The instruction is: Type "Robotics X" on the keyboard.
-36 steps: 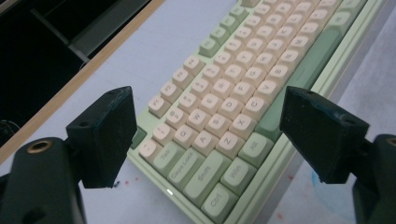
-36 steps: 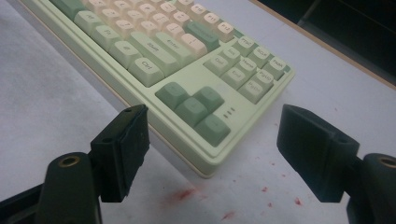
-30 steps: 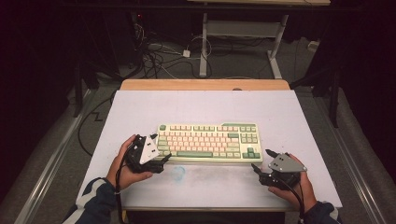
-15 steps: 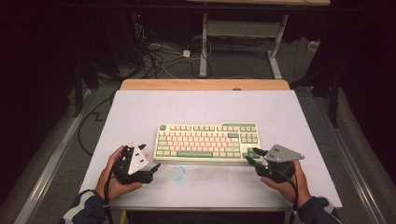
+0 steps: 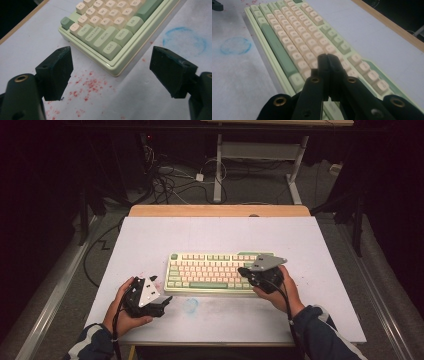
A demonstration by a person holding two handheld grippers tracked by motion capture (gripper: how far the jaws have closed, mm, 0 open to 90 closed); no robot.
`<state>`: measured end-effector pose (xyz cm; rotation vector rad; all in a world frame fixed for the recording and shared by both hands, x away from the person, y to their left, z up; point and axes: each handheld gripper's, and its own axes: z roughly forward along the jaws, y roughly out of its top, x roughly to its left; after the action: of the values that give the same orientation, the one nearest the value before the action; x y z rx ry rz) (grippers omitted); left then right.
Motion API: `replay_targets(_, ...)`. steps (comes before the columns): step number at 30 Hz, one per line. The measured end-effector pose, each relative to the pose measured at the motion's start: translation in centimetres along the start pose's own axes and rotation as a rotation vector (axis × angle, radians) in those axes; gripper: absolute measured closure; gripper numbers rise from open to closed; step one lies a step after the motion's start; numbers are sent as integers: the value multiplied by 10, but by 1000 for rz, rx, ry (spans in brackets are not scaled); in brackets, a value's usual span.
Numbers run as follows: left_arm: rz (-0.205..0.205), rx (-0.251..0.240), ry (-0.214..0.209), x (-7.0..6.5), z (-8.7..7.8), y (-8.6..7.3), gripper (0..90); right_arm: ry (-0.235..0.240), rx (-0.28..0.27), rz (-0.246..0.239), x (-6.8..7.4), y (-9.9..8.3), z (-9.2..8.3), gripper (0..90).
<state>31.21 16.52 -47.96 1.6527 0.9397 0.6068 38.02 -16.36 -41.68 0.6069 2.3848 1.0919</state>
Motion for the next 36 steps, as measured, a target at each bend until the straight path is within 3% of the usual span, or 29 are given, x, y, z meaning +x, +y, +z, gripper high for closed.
replay_targets(9,-1,25,-10,-1,1,-4,177,30,65,-37,7,21,46,900)
replay_targets(17,5,47,-9,-1,3,-7,177,28,115,-53,7,24,70,900)
replay_targets(27,10,62,-13,-1,4,-9,177,-3,149,-52,3,27,80,900)
replay_targets(31,11,62,-16,-2,3,-9,177,33,178,-50,3,26,84,900)
replay_targets(33,13,62,-15,-2,3,-9,177,22,188,-57,5,27,83,900)
replay_targets(36,15,59,-14,-1,2,-8,177,17,157,-40,3,28,80,900)
